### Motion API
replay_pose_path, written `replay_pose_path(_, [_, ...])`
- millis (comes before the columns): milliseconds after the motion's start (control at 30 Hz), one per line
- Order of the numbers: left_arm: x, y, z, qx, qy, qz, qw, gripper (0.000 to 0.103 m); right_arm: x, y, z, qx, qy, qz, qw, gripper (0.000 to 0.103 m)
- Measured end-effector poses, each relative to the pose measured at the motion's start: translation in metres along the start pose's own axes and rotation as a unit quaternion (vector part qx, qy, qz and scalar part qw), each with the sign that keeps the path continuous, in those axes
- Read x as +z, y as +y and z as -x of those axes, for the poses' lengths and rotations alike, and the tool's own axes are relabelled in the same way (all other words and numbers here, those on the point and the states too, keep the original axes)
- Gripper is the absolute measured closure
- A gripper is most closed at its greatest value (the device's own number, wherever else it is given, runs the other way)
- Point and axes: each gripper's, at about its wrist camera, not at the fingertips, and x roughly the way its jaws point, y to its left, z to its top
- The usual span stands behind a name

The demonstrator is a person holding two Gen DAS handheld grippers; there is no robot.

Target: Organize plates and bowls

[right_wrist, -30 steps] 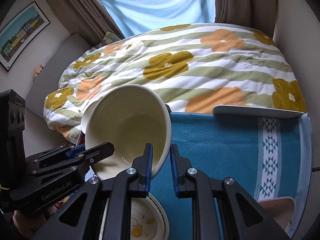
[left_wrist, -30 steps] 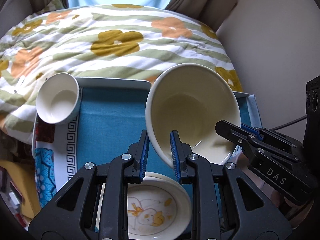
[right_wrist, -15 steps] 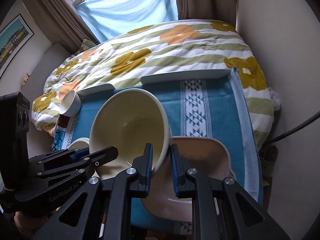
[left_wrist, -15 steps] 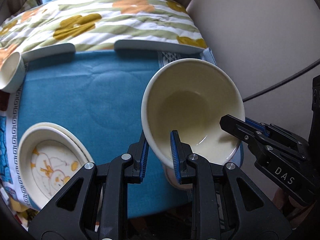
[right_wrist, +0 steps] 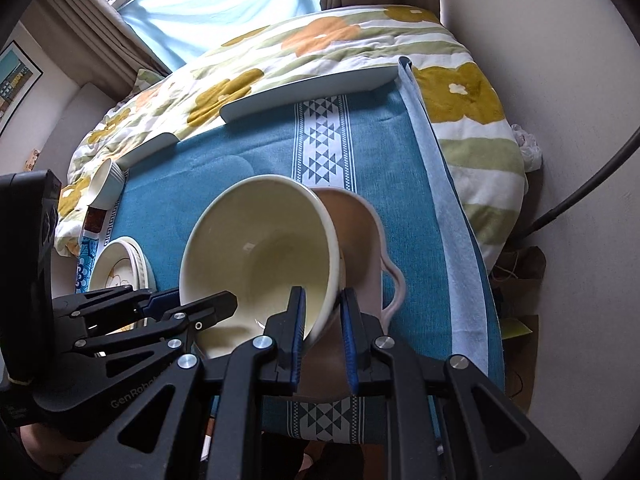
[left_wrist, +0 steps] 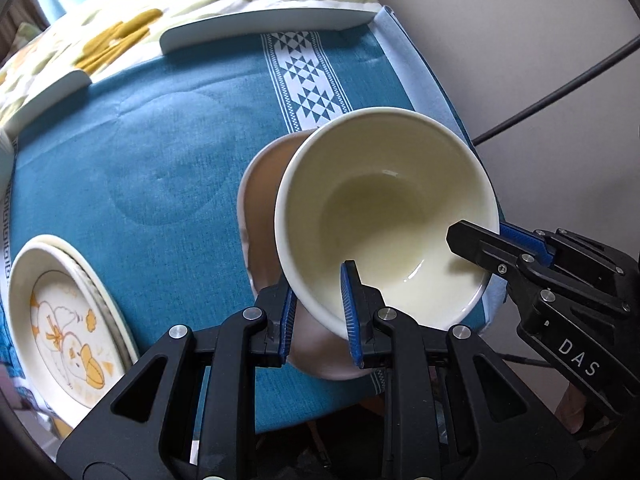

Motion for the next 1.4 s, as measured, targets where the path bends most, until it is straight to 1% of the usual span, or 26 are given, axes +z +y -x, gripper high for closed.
replay_pose_path(367, [0.009, -0.009, -0.015, 0.043, 0.017, -0.047, 0.9978, 0.084, -0.008, -0.005, -0.014, -0.006, 0.021, -0.005, 1.000, 0.087])
replay_pose_path(533, [0.008, -0.010, -0.021, 0.049, 0.029, -0.054, 0.9969, 0.084, -0.011, -0.005, -0.018, -0.014, 0.028, -0.006, 0.999, 0.087])
replay_pose_path(767, [0.007, -0.015, -0.022, 0.065, 0.024, -0.074, 0.9948, 0.084, -0.014, -0.009, -0.019, -0.013, 0.027, -0.015, 0.999, 0.087])
replay_pose_path(1133, [0.004, -0.015, -0.023, 0.072, 0.022, -0.074, 0.9943, 0.084, -0.017, -0.007, -0.018, -0.010, 0.024, -0.004, 1.000, 0.087])
replay_pose_path(1233, [0.003, -0.015, -0.015, 0.070, 0.013, -0.074, 0.9947, 0.084, -0.016, -0.010, -0.011, -0.012, 0.021, -0.006, 1.000, 0.087])
replay_pose_path(1400, [0.004, -0.015, 0.006, 0.070, -0.012, -0.072, 0.9948, 0.084, -0.014, -0.017, 0.014, 0.000, -0.005, -0.023, 1.000, 0.087])
